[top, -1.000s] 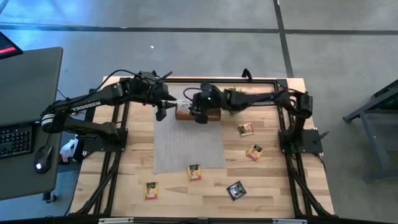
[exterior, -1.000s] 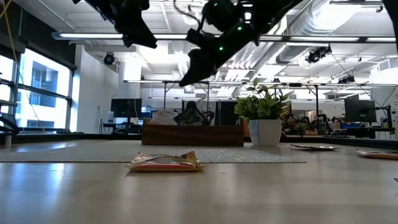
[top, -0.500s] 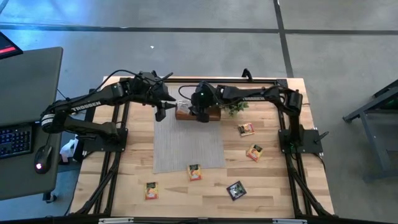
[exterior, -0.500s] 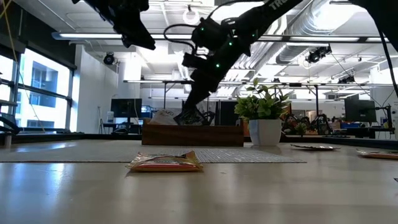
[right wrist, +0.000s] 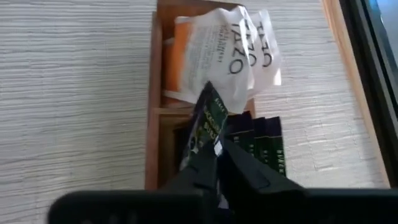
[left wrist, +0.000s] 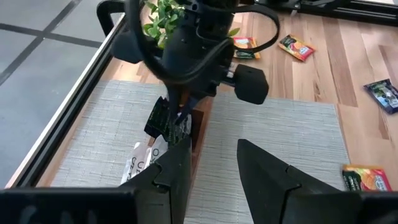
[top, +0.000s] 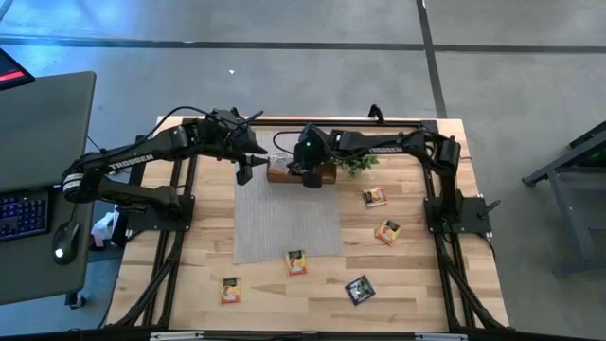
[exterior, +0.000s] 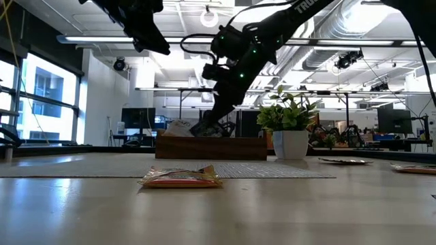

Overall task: Pick & Place Tea
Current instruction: Put the black tea bag in the middle section of the brown wooden organizer

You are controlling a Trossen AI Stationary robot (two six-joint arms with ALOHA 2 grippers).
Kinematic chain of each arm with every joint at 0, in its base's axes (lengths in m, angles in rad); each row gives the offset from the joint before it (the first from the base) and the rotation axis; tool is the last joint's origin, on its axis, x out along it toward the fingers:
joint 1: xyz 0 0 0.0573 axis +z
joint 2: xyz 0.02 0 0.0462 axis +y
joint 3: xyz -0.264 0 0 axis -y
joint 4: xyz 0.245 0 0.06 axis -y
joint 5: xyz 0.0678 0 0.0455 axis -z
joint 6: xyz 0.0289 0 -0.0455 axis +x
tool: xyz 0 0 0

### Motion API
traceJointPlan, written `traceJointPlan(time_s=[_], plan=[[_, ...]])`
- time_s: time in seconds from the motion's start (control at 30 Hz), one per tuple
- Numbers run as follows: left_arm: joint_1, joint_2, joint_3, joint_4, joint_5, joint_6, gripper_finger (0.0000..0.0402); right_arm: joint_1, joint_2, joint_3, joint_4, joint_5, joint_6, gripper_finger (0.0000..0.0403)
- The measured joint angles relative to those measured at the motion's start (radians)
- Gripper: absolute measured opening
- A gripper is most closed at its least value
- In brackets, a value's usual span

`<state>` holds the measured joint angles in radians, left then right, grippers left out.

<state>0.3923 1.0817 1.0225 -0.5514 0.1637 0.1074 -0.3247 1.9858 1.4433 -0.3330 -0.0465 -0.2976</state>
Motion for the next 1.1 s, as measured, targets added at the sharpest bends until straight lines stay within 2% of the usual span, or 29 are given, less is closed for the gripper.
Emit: traceJointPlan(time_s=[0.07, 0.13, 0.27, 0.47, 0.57, 0.67, 0.83, 0.93, 1.1], plan=[[0.0, 0.0, 0.0, 0.0, -0.001, 0.0, 0.0128, 0.002, 0.0, 0.0, 0.001, 0.006, 0.006, 0.0006], [0.0, 0.0, 0.0, 0.0, -0.001, -0.003, 0.0128, 0.004, -0.006, 0.0, -0.002, 0.034, 0.04, 0.0014], [0.0, 0.0, 0.0, 0.0, -0.001, -0.004, 0.0128, 0.007, -0.032, 0.0, 0.002, 0.105, 0.189, 0.0006], [0.0, 0.0, 0.0, -0.001, -0.001, -0.004, 0.0128, 0.016, -0.069, -0.004, 0.01, 0.148, 0.366, 0.0007], [0.0, 0.0, 0.0, 0.0, 0.002, -0.003, 0.0128, 0.036, -0.069, -0.064, 0.115, 0.163, 0.41, 0.0003], [0.0, 0.0, 0.0, 0.0, 0.002, -0.002, 0.0128, 0.055, -0.069, -0.189, 0.336, 0.161, 0.462, 0.0006], [0.0, 0.0, 0.0, 0.0, 0.003, -0.002, 0.0128, 0.072, -0.068, -0.357, 0.681, 0.242, 0.476, 0.0004], [0.0, 0.0, 0.0, 0.0, 0.004, -0.002, 0.0128, 0.079, -0.068, -0.406, 0.741, 0.274, 0.446, 0.0007], [0.0, 0.0, 0.0, 0.003, 0.004, -0.005, 0.0128, 0.082, -0.068, -0.41, 0.68, 0.278, 0.397, 0.0002]])
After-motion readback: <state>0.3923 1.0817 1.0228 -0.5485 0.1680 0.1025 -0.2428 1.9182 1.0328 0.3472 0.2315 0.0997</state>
